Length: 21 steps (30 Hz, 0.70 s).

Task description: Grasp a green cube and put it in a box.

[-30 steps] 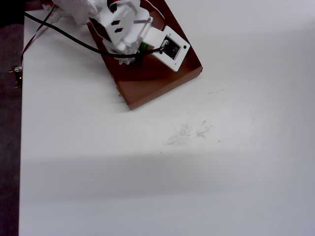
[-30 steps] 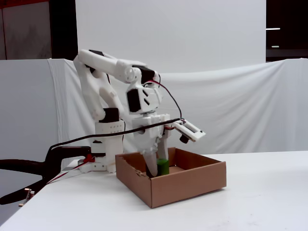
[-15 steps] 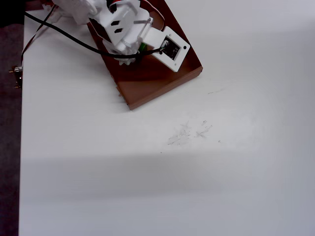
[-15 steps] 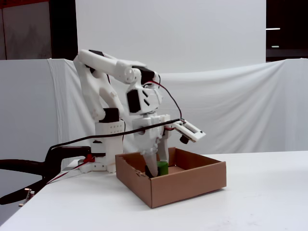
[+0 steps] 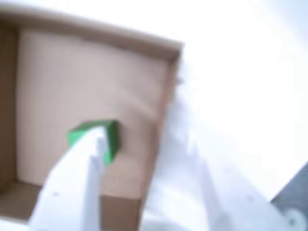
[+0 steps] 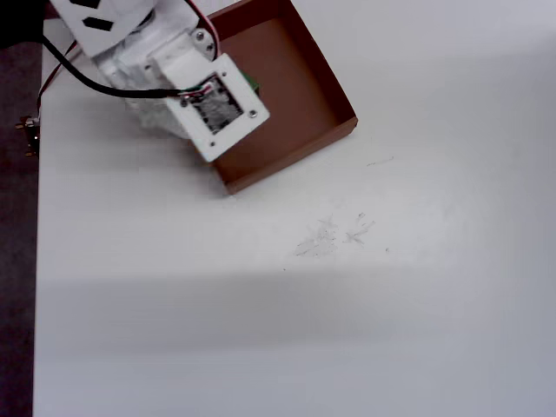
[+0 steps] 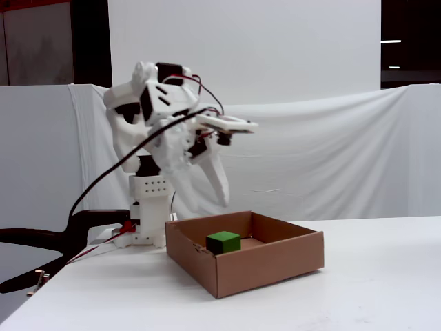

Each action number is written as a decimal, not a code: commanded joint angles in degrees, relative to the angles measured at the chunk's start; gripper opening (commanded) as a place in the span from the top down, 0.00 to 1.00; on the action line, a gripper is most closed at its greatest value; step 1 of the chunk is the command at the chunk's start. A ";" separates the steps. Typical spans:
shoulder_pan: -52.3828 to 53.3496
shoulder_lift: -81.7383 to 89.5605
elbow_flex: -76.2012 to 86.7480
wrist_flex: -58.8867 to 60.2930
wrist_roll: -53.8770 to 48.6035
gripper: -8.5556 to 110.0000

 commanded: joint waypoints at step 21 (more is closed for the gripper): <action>35.86 38.50 33.84 17.49 14.41 0.73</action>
